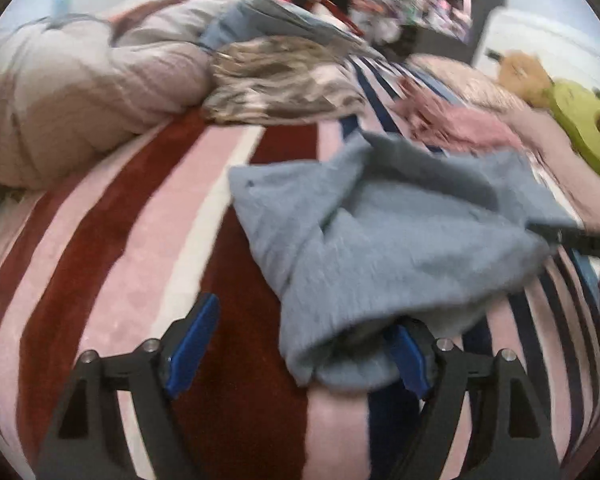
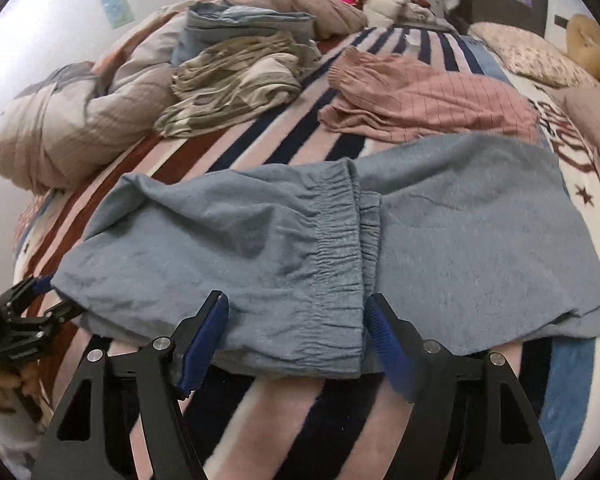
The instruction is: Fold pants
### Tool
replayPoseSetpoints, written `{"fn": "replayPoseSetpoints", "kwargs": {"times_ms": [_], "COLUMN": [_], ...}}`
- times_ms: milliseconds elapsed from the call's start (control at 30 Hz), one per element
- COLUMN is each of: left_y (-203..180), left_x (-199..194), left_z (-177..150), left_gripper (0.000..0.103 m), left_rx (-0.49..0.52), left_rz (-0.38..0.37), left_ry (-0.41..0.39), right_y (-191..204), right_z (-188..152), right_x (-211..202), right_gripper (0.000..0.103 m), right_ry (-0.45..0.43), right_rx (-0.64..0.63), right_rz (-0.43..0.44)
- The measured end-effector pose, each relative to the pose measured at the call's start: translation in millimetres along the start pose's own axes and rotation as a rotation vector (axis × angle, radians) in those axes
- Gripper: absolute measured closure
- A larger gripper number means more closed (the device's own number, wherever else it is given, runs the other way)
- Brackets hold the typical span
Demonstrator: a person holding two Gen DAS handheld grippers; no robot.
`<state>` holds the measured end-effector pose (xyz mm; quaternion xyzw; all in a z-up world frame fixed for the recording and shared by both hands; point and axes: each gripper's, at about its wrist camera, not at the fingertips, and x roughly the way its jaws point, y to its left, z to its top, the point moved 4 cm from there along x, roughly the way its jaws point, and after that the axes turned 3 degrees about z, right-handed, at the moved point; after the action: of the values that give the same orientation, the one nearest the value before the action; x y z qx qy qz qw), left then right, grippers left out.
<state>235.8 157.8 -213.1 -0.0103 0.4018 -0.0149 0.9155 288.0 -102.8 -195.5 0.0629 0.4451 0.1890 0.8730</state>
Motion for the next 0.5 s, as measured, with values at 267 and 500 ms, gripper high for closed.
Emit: {"fn": "replayPoseSetpoints", "kwargs": {"times_ms": [267, 500], "left_y": [6, 15], "left_x": [-19, -24], "left_z": [-6, -18], "left_gripper": [0.087, 0.083], "left_rx": [0.024, 0.085], "left_rz": [0.063, -0.081], "left_ry": [-0.067, 0.052], "right_y": [-6, -4], "right_z": [7, 27], "right_x": [16, 17], "right_gripper": [0.044, 0.097], "right_ry": [-0.007, -0.079], "right_rx": [0.090, 0.099], "right_rz": [0.111, 0.075]}}
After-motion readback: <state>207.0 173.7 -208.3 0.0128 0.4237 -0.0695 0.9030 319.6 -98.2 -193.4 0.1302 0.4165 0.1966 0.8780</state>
